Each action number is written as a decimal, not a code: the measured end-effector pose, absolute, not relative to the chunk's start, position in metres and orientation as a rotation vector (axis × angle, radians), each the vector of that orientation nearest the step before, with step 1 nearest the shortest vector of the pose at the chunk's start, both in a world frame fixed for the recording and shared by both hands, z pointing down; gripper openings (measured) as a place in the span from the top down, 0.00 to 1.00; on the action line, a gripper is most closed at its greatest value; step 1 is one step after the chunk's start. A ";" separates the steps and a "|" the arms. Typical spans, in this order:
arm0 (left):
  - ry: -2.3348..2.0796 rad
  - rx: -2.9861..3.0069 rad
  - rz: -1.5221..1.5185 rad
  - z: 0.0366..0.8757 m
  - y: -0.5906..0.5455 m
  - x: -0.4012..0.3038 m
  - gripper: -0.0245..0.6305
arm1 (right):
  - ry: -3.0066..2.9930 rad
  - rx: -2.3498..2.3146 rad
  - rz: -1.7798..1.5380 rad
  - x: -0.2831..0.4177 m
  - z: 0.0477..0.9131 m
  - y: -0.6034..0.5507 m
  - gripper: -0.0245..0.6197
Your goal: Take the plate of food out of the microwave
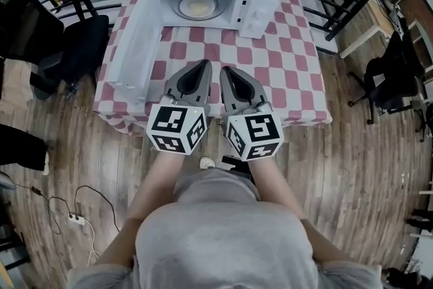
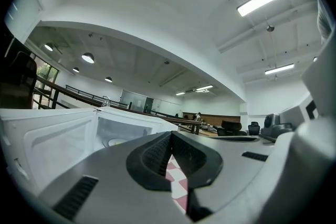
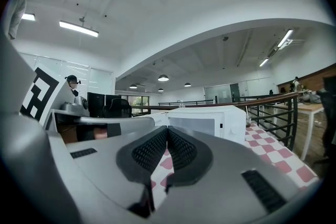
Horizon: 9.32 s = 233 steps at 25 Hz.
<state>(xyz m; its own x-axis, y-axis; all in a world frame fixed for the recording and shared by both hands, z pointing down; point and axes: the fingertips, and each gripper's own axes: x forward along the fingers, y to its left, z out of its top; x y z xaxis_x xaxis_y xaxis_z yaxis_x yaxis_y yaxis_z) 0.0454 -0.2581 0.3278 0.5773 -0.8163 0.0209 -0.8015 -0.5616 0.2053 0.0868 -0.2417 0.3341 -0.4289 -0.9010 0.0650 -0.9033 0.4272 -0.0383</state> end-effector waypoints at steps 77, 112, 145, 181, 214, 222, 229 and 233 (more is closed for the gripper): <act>-1.183 1.921 -0.299 0.468 -0.530 0.044 0.50 | -2.524 1.517 0.295 0.104 0.441 -0.485 0.92; -1.306 1.195 -0.384 0.586 -0.598 0.010 0.53 | -2.436 1.525 0.528 0.117 0.495 -0.536 0.92; -1.266 1.148 -0.438 0.565 -0.581 0.001 0.92 | -2.445 1.525 0.499 0.117 0.482 -0.517 0.92; -1.146 1.161 -0.624 0.570 -0.579 0.001 0.82 | -2.441 1.507 0.514 0.112 0.489 -0.510 0.92; -1.090 1.205 -0.656 0.534 -0.561 0.001 0.94 | -2.468 1.504 0.429 0.110 0.466 -0.487 0.92; -1.077 1.233 -0.662 0.523 -0.545 0.002 0.95 | -2.491 1.485 0.396 0.107 0.457 -0.473 0.92; -1.056 1.272 -0.664 0.513 -0.527 0.002 0.94 | -2.505 1.504 0.378 0.103 0.452 -0.457 0.92; -1.048 1.270 -0.666 0.511 -0.511 0.001 0.94 | -2.511 1.518 0.371 0.103 0.448 -0.449 0.92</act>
<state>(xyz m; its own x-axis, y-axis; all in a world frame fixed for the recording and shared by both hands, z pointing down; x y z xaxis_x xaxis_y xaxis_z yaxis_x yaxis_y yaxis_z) 0.0006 -0.5115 0.5112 0.4115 -0.8750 0.2550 -0.1410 0.2153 0.9663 0.1029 -0.4485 0.4478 -0.4610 -0.8411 0.2829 -0.8870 0.4466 -0.1174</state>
